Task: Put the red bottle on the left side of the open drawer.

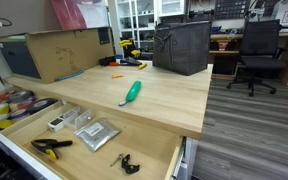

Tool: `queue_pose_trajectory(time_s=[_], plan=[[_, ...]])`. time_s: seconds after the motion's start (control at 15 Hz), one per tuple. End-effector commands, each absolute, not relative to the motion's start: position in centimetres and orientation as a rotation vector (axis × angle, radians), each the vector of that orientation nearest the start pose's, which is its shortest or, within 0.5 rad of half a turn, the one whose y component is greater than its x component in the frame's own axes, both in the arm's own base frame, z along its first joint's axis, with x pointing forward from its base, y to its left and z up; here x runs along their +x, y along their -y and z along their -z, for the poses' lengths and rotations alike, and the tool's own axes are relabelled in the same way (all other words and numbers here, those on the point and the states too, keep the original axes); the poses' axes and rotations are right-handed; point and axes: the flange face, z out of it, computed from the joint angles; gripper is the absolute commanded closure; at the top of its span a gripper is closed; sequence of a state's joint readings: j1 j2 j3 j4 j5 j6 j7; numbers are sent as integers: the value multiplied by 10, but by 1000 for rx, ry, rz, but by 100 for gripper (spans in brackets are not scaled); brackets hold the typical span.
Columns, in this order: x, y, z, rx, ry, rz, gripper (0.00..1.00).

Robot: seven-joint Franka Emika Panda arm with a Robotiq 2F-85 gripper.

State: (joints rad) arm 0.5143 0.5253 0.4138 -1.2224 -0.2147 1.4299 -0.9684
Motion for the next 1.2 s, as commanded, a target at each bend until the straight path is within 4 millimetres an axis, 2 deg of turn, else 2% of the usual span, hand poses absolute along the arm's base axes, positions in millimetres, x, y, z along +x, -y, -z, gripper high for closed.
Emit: queue_pose_trajectory(time_s=[0.0, 0.13, 0.33, 0.53, 0.8, 1.13], plan=[[428, -480, -468, 1827, -2461, 299, 96], [407, -484, -457, 1809, -2451, 266, 96], [384, -483, -429, 1803, -2426, 206, 96], [367, -470, -393, 1831, -2361, 154, 96], [380, -452, -355, 1888, -2247, 118, 96], [401, -428, -345, 2012, -2122, 120, 96]])
